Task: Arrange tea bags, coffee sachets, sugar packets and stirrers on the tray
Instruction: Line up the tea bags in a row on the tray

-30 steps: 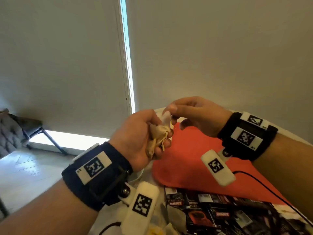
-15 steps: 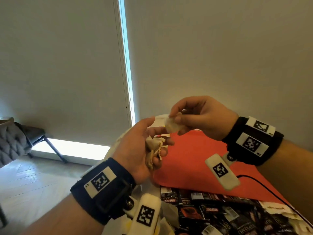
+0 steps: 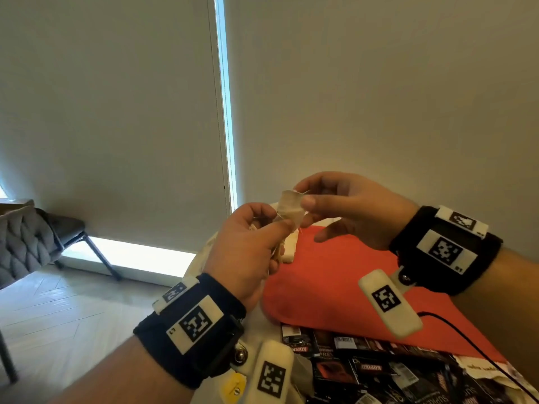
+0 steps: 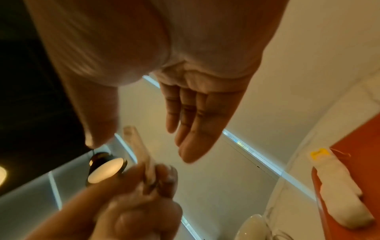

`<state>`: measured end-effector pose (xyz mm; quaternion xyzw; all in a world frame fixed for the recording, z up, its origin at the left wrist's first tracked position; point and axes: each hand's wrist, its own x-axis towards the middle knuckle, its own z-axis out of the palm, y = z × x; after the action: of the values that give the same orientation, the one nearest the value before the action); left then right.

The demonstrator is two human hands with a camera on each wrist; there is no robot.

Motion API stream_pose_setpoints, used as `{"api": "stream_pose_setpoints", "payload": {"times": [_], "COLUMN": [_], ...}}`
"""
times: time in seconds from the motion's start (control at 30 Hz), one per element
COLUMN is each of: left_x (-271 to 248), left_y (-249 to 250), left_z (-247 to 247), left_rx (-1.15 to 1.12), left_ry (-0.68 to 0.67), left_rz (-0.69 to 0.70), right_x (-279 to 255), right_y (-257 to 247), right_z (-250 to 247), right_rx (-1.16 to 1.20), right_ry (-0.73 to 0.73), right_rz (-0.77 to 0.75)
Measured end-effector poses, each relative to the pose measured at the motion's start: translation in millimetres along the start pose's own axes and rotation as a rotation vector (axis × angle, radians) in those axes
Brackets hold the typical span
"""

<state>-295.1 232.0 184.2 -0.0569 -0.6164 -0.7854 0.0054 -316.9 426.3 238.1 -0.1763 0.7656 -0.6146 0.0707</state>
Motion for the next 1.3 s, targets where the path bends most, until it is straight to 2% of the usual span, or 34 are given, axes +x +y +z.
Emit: {"api": "stream_pose_setpoints", "payload": {"times": [0.1, 0.23, 0.4, 0.47, 0.57, 0.67, 0.73, 0.87, 0.97, 1.2, 1.3], "left_x": [5, 9, 23, 27, 29, 32, 37, 45, 51, 62, 67], "left_y": [-1, 2, 17, 26, 41, 48, 47, 41, 37, 41, 43], "left_z": [-3, -10, -30, -32, -23, -13, -11, -16, -19, -29, -34], "left_rx": [0.054, 0.095, 0.066, 0.089, 0.251, 0.412, 0.426, 0.391, 0.326, 0.215, 0.2], "left_ry": [0.021, 0.044, 0.141, 0.111, -0.011, -0.084, -0.071, -0.007, 0.05, 0.134, 0.148], "left_rz": [0.055, 0.053, 0.052, 0.109, 0.224, 0.25, 0.239, 0.216, 0.199, 0.127, 0.097], "right_x": [4, 10, 15, 15, 15, 18, 18, 17, 19, 13, 10], "right_y": [1, 0, -3, -4, -4, -2, -1, 10, 19, 20, 11], "right_z": [9, 13, 8, 8, 17, 23, 24, 26, 27, 16, 12], "right_rx": [-0.116, 0.035, 0.037, 0.006, -0.083, -0.087, -0.041, 0.03, 0.161, 0.118, 0.214], "right_ry": [0.099, 0.223, 0.338, 0.301, 0.212, 0.23, 0.221, 0.116, 0.117, 0.068, 0.019], "right_rz": [-0.115, -0.268, -0.368, -0.353, -0.313, -0.285, -0.237, 0.0, 0.1, 0.072, -0.004]}}
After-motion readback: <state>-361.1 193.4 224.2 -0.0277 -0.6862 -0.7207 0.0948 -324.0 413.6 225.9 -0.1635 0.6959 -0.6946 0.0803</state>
